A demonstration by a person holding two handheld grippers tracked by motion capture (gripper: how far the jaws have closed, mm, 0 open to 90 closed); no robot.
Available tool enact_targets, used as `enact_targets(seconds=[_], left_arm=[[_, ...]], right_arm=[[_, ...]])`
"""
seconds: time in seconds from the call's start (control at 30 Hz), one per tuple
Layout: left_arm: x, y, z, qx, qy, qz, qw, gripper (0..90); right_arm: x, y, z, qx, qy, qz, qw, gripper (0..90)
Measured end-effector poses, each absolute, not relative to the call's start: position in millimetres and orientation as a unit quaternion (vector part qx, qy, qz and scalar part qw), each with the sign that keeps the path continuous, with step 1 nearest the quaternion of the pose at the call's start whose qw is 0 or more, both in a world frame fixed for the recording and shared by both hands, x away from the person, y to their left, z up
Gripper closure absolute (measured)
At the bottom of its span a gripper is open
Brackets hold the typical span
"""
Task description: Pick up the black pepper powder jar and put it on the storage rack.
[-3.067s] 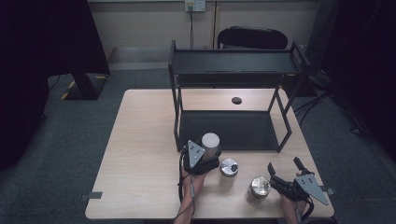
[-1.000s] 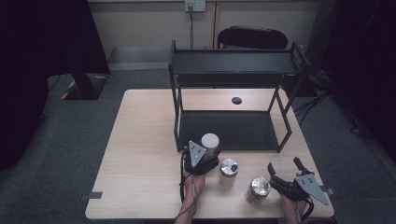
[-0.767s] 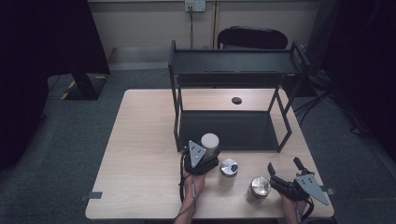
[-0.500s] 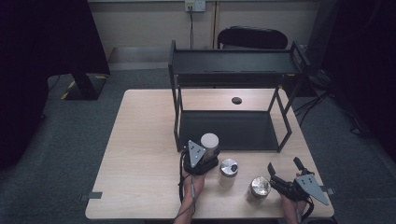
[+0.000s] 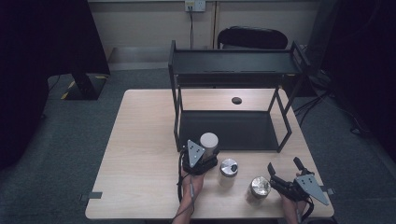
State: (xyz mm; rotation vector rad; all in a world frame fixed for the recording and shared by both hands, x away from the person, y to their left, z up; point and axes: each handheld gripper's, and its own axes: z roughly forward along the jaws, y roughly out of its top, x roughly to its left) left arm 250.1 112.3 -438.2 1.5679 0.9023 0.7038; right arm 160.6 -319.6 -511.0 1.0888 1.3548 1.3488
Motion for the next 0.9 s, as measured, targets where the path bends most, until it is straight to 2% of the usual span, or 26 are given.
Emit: enact_targets(seconds=[0.9], left_arm=[[254, 121, -418, 0.665, 0.373, 0.303, 0.572, 34.3]], right_arm=[[161, -320, -511, 0.441, 0.549, 0.547, 0.452, 2.4]])
